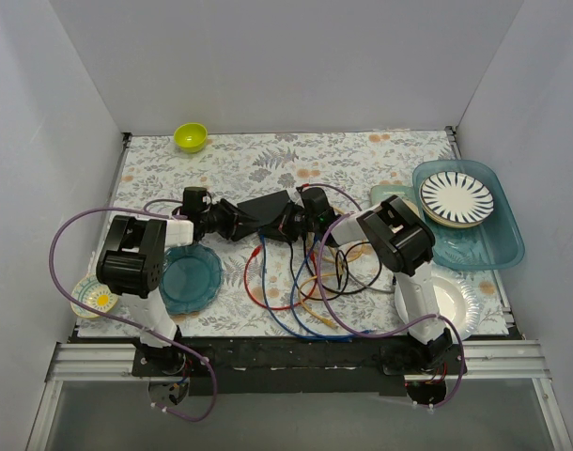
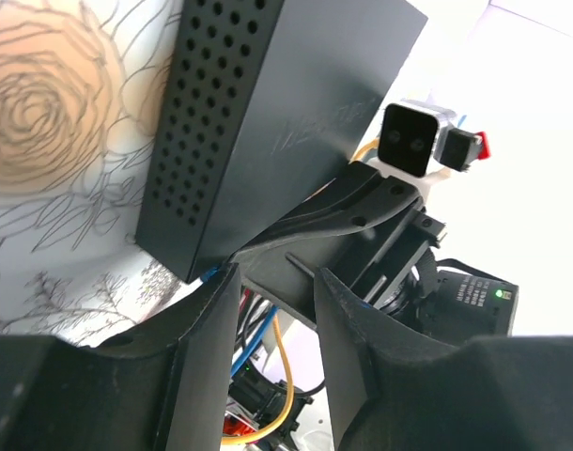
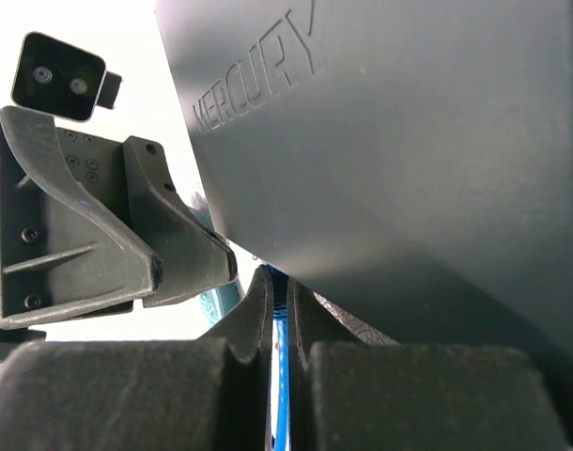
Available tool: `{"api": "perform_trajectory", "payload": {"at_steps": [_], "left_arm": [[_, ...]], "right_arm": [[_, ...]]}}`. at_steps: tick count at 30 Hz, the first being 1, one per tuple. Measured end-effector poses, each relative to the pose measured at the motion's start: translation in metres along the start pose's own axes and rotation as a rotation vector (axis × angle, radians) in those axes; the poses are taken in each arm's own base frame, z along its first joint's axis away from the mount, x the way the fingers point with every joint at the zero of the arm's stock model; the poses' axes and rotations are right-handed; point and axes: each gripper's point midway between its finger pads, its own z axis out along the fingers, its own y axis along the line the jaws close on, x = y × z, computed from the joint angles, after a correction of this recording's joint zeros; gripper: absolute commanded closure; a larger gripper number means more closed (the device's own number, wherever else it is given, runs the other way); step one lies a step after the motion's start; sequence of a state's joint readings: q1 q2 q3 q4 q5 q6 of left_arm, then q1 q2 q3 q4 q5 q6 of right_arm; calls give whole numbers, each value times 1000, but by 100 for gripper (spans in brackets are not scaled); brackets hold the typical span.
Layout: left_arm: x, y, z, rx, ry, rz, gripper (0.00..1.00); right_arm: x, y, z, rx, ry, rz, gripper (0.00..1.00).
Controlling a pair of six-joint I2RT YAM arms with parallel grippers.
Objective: Pull the plug from the switch port
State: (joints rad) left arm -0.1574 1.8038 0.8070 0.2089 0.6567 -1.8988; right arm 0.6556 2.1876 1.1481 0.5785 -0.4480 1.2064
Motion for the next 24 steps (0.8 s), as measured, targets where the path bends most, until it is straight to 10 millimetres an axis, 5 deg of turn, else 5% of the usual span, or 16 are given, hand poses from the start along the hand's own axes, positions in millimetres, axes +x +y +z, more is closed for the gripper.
{"api": "perform_trajectory", "payload": {"at_steps": [24], "left_arm": [[-1, 29, 9, -121, -6, -32, 63]], "right_arm": [[10, -11, -9, -16, 43, -163, 99]]}}
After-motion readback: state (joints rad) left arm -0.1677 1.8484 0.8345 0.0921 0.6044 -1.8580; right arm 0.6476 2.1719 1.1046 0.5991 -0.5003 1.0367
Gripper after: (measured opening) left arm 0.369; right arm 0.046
